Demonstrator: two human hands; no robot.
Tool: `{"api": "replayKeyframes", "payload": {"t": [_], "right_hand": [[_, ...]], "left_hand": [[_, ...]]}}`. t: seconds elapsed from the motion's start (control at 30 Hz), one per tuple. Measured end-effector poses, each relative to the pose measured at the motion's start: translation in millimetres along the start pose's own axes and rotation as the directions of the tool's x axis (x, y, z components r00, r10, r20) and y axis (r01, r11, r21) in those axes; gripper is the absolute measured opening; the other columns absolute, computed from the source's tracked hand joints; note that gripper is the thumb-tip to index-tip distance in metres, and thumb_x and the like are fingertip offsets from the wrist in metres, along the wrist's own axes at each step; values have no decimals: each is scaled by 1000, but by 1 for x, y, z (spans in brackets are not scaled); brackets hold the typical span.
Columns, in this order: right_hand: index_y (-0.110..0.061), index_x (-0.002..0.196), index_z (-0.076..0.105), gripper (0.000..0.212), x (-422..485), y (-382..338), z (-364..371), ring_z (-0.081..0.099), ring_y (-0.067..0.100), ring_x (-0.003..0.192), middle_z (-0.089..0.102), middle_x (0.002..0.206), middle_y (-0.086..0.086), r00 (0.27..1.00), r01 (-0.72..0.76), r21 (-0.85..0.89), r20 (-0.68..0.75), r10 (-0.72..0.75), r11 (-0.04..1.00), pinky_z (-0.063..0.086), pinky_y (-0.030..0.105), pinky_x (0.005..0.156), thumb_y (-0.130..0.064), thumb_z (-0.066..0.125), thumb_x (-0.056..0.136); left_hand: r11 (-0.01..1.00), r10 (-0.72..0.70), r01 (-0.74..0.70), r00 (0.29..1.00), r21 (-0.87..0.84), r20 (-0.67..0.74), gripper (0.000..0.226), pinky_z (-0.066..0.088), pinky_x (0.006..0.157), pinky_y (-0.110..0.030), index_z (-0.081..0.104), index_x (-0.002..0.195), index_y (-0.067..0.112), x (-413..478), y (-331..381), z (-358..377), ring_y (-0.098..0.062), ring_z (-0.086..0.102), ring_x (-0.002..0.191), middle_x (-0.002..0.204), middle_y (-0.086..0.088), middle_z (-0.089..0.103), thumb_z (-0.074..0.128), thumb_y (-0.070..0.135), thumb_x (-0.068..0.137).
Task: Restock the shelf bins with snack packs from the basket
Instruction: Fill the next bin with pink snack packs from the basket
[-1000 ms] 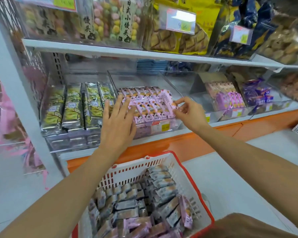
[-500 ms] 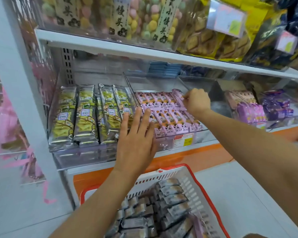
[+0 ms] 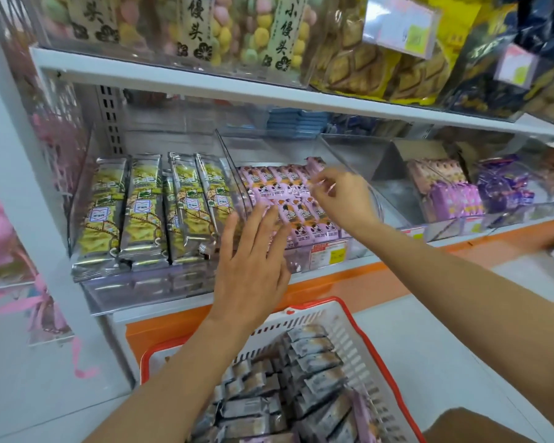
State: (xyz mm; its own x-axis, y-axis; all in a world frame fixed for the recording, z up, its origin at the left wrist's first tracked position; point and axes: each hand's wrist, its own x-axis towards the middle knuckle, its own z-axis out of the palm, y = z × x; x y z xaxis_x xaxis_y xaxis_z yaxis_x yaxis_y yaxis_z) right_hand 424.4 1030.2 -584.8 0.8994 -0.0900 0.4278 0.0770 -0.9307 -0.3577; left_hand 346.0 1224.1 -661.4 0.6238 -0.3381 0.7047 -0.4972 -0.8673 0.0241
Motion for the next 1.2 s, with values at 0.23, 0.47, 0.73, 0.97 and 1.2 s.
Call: {"api": "replayKeyframes", "payload": {"t": [0.23, 0.47, 0.73, 0.97, 1.2], "right_hand": [[-16, 94, 68, 5, -111, 20, -8, 51, 4, 55, 59, 68, -8, 987, 145, 294, 28, -160, 945, 44, 21, 54, -14, 66, 90], [-17, 101, 67, 12, -214, 67, 38, 55, 6, 65, 56, 77, -16, 914, 15, 271, 388, -123, 962, 48, 24, 64, -23, 65, 91], [-14, 114, 64, 26, -277, 89, 103, 62, 18, 90, 64, 106, 2, 611, -39, 110, 789, -63, 993, 50, 29, 75, -25, 65, 92], [-13, 115, 56, 31, -314, 70, 154, 58, 29, 102, 60, 115, 10, 302, 56, 36, 952, -51, 998, 44, 34, 77, -32, 63, 91], [-13, 99, 59, 23, -318, 74, 159, 57, 29, 92, 61, 106, 10, 237, 66, 57, 969, -71, 996, 47, 34, 70, -25, 70, 82]], "left_hand": [[972, 184, -184, 983, -147, -15, 33, 33, 93, -43, 55, 108, 11, -52, 32, 29, -29, 46, 104, 108, -12, 62, 43, 22, 80], [996, 81, -51, 875, -74, 477, 58, 37, 98, -46, 62, 124, 3, -117, 25, 61, -34, 51, 113, 122, -16, 61, 68, 24, 71], [1000, 2, -23, 716, 20, 699, 81, 36, 109, -57, 54, 136, -4, -159, 3, 82, -40, 54, 124, 134, -21, 58, 84, 25, 67], [998, 42, -62, 739, 6, 672, 75, 32, 114, -53, 49, 141, -2, -171, -5, 91, -38, 48, 133, 144, -20, 51, 69, 25, 74], [1000, 23, -23, 732, -9, 681, 82, 26, 116, -52, 43, 146, 0, -176, -5, 93, -36, 41, 139, 149, -18, 45, 73, 23, 73]]}}
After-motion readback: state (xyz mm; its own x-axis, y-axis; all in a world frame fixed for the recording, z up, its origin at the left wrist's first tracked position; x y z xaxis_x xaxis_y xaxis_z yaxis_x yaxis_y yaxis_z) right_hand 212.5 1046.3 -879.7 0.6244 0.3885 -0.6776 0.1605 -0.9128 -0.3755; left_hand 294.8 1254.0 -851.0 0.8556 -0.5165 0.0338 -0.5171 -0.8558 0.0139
